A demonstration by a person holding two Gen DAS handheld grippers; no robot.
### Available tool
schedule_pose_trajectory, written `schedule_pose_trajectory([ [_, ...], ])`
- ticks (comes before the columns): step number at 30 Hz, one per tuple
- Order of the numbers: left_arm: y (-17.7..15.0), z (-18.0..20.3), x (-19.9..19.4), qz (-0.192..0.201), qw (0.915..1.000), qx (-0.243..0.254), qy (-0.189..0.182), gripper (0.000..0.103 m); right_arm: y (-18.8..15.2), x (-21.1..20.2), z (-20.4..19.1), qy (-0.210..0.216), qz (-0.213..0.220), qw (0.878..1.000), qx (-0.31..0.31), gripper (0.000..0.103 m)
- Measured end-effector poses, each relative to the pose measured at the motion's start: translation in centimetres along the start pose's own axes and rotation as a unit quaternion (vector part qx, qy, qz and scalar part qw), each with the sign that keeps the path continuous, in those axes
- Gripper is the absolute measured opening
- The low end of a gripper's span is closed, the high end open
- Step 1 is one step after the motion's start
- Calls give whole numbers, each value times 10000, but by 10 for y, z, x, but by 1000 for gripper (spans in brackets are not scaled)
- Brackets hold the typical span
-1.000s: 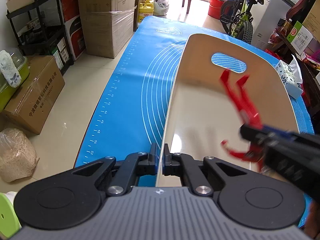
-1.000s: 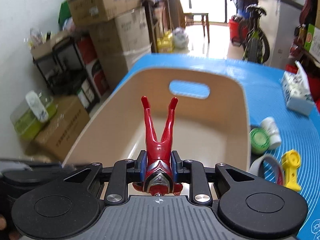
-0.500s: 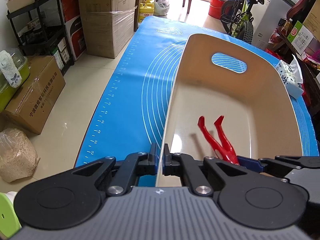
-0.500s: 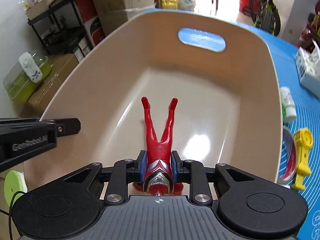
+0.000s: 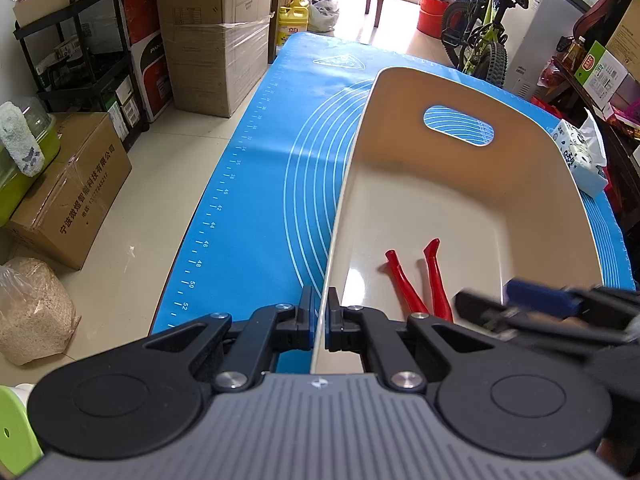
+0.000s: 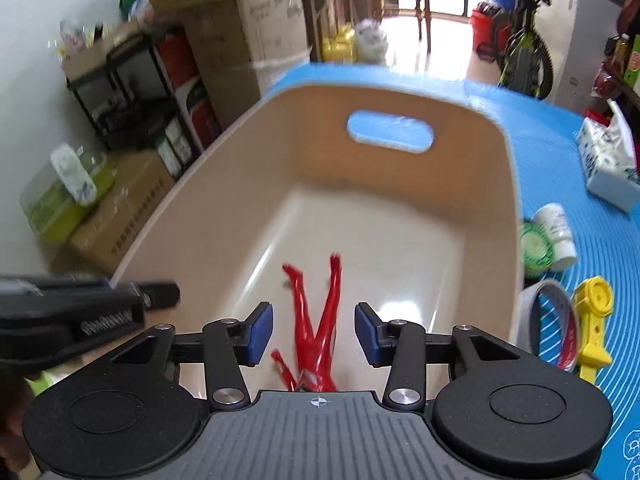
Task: Organize rigid objects
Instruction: 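Open the right gripper to drop the red figure into the basket, then move the right gripper to the clear tape roll and grasp its rim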
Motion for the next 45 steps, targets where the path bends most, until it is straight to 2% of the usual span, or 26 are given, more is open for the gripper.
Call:
schedule_pose_trajectory([
  [7, 0, 0, 0, -2, 10000, -8, 0, 6, 16, -49, 27, -388, 783, 9961, 101, 57],
  [15, 0, 0, 0, -6, 10000, -28, -10, 6, 12, -74, 85, -951, 1013, 9899, 295, 57],
  [19, 0, 0, 0, -9, 10000, -37, -18, 6, 3, -72, 121, -1240, 959, 9864, 500, 57],
  [25, 0, 0, 0, -4, 10000, -20, 3, 6, -23, -45, 142, -1261, 577, 9876, 737, 57],
  [34, -1, 0, 0, -4, 10000, -25, 8, 6, -55, 2, 132, -1060, 93, 9928, 552, 57],
  [45, -1, 0, 0, -3, 10000, -24, 11, 6, -66, 22, 131, -805, -143, 9945, 654, 49],
])
Point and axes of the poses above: each gripper's, at about its wrist camera, not at the fingertips, and x roughly the way its jaws point, z to its right, y to its top, the point moved 5 cm from there along x, roughly the way its jaws point, and after that the axes turned 13 degrees about -x, right-handed, at the moved point
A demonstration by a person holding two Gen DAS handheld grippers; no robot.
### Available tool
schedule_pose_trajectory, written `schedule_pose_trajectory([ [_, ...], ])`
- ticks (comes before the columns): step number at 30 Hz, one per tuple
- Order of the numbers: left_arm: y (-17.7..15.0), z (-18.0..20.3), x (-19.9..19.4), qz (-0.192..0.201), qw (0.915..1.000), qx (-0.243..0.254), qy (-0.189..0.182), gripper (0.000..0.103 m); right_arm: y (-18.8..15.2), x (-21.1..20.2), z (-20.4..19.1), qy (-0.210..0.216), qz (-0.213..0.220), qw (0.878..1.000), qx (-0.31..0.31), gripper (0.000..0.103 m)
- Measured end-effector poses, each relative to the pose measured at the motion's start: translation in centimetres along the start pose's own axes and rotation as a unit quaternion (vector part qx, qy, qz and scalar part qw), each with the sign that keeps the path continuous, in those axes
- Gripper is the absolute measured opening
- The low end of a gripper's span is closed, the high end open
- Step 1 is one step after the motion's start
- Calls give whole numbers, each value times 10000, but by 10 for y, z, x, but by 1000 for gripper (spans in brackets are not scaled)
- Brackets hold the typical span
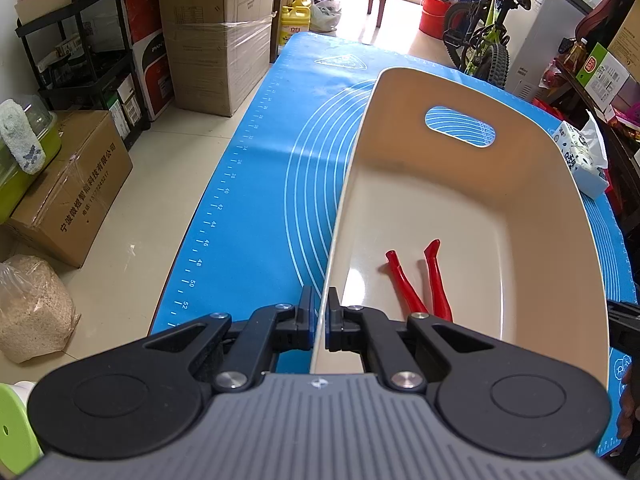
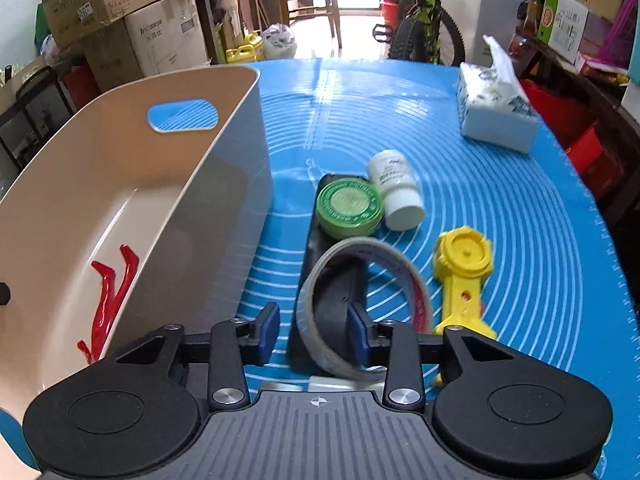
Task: Organize rigid objects
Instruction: 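Move the right gripper to the clear tape roll and grasp its rim, then lift the tape roll with the right gripper over the basket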
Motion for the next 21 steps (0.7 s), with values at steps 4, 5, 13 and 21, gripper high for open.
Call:
schedule_pose_trajectory([
  [4, 0, 0, 0, -1, 10000, -2, -1, 6, 0, 2, -5, -18, 0, 10000, -93, 39],
  [5, 0, 0, 0, 0, 10000, 2, 1, 6, 0, 2, -7, -8, 17, 9999, -134, 28],
  [13, 0, 0, 0, 0, 10000, 8, 11, 6, 1, -5, -12, -235, 160, 9987, -425, 21],
  [21, -1, 0, 0, -5, 10000, 1, 14, 6, 14, -34, 2, -339, 565, 9978, -69, 19],
])
Point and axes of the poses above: each gripper's, at about its wrist camera, not at the fingertips, and x roughly the way its jaws point, z to its right, y to its top, the point moved 5 cm from there along x, roughly the way its jaws point, and after that the axes turned 13 degrees about -x, right-handed, at the moved point
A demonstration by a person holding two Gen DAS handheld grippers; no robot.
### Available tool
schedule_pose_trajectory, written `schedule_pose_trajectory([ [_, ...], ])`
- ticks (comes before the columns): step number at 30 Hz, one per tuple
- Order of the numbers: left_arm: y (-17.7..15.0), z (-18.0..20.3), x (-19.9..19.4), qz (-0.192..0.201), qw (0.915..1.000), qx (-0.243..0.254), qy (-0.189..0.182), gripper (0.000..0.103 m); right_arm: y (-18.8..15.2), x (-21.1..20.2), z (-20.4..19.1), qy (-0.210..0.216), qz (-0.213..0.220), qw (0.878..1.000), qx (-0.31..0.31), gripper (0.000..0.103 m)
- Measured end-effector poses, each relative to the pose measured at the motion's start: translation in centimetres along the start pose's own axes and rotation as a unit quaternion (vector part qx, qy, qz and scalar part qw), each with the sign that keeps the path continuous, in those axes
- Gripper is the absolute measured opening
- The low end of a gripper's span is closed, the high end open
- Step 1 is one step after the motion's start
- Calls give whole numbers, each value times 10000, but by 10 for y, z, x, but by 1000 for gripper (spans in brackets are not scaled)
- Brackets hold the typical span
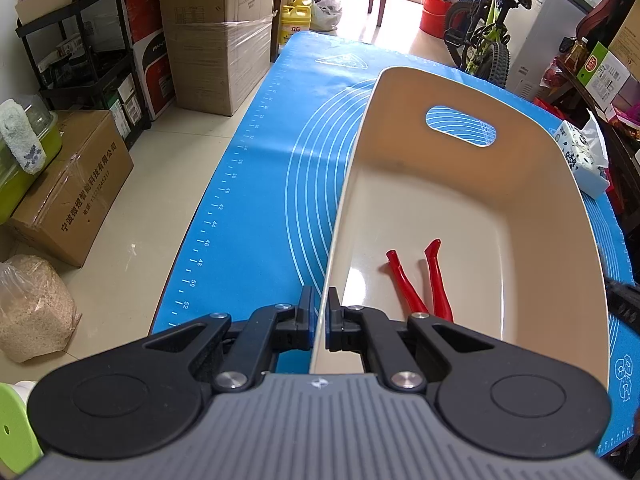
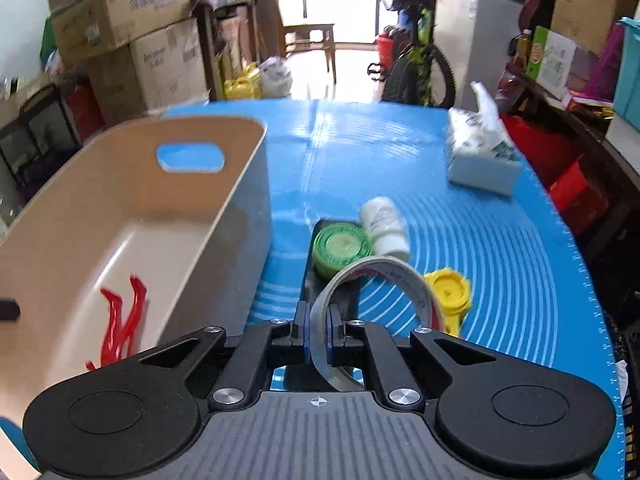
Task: Organize rigid objects
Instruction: 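Lift the tape roll with the right gripper over the basket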
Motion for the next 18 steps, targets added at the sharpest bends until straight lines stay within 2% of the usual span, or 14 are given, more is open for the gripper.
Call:
schedule_pose_trajectory([
  [10, 0, 0, 0, -1, 10000, -6, 3, 6, 24, -27, 6, -74, 448, 9989, 152, 19],
  [18, 0, 0, 0, 1, 10000, 1, 8, 6, 52, -58, -19, 240, 979, 9949, -13, 19],
])
Point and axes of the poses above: each gripper's, at about its wrist camera, not at the fingertips, and x roughly the way its jaws point, z to its right, y to its top, the point moved 5 cm from there along x, roughly the way its jaws point, and after that the axes turned 13 degrees about -x, right-handed, at the moved point
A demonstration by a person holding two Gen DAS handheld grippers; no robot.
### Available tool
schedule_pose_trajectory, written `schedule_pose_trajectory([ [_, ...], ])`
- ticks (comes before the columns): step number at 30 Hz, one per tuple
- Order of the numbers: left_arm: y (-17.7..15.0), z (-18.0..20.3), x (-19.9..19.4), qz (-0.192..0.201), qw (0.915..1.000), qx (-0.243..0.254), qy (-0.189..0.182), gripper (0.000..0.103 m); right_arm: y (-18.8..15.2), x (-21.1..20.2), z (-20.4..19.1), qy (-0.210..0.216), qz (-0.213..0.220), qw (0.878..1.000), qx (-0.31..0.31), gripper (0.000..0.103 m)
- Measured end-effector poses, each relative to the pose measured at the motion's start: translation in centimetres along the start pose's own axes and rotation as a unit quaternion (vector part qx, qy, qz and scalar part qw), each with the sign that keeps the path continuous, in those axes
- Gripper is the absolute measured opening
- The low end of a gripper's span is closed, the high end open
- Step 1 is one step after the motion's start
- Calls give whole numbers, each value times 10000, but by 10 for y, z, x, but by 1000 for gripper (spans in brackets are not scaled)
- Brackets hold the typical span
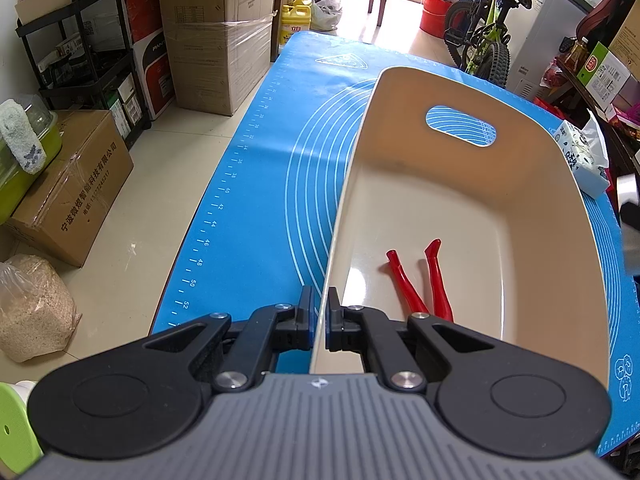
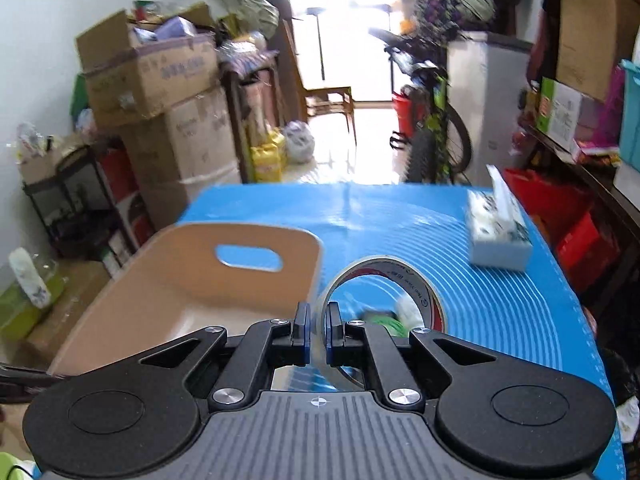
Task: Organize rigid objects
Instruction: 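Lift the tape roll with the right gripper over the basket, then open the right gripper to release the tape roll into the basket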
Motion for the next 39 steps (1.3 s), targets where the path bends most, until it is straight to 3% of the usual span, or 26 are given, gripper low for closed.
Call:
schedule_pose_trajectory([
  [8, 0, 0, 0, -2, 10000, -7, 2, 6, 17, 1, -38, 405, 113, 9991, -81, 19],
  [16, 0, 1, 0, -2, 10000, -6, 3, 6, 10, 16, -81, 795, -120, 9962, -325, 17],
  [24, 0, 1, 0, -3, 10000, -7, 3, 6, -11, 34, -114, 1097, -577, 9909, -518, 18],
  [39, 0, 1, 0, -4, 10000, -7, 0, 6, -48, 63, -130, 1335, -1654, 9749, -667, 18],
])
Point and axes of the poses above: each gripper's, at about its wrist camera, not at the fingertips, and x roughly the way its jaws point, z to its right, y to its top, the point moved 5 cm from there along x, roughly the way its jaws point, and after that the axes turned 13 degrees about -x, right-handed, at the moved point
